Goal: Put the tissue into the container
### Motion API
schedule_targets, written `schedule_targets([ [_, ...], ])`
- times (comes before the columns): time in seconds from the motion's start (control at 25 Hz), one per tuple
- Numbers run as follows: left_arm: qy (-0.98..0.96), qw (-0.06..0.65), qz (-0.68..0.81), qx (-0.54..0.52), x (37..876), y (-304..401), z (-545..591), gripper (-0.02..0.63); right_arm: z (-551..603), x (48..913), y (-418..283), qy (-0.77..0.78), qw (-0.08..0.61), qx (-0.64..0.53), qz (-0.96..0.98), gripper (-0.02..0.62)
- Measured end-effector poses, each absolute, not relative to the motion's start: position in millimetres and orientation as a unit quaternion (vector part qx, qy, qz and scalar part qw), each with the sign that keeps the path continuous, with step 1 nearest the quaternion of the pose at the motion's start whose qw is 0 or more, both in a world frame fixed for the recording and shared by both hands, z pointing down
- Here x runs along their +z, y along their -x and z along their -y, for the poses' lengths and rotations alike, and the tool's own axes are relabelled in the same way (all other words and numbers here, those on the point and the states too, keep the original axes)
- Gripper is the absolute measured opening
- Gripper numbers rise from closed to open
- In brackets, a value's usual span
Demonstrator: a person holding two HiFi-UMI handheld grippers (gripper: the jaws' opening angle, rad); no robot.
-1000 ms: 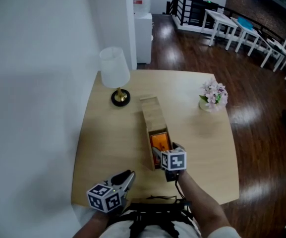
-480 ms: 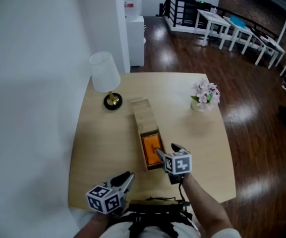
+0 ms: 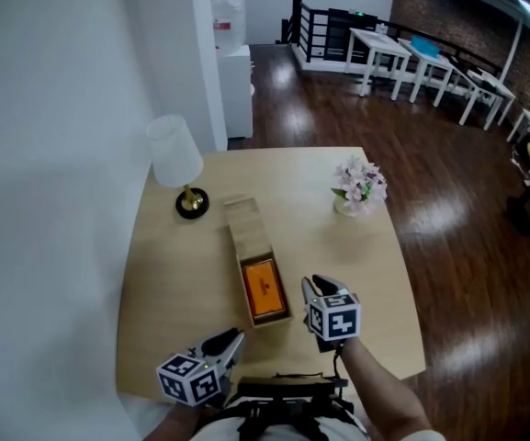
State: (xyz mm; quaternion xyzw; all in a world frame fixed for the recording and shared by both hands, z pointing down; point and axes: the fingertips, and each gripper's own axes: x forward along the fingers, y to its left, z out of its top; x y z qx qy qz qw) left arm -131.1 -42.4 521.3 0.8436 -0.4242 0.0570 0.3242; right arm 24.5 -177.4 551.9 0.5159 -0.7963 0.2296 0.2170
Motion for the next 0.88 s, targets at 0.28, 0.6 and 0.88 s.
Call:
schedule_targets([
  [0.28, -0.846, 0.320, 0.424, 0.050, 516, 110, 40, 0.091, 173, 538, -62, -0.530, 0.206, 0.230, 0.790, 0.085],
  [0.6, -0.845, 0.328, 0.421, 0.021, 501, 90, 44, 0.091, 165, 527, -100, -0.547, 0.189, 0.240, 0.779, 0.021],
  [0.88, -0.851, 0.323, 0.413, 0.030, 498, 72, 42, 0.054, 155, 523, -130, -0.559, 0.176, 0.253, 0.770, 0.000],
])
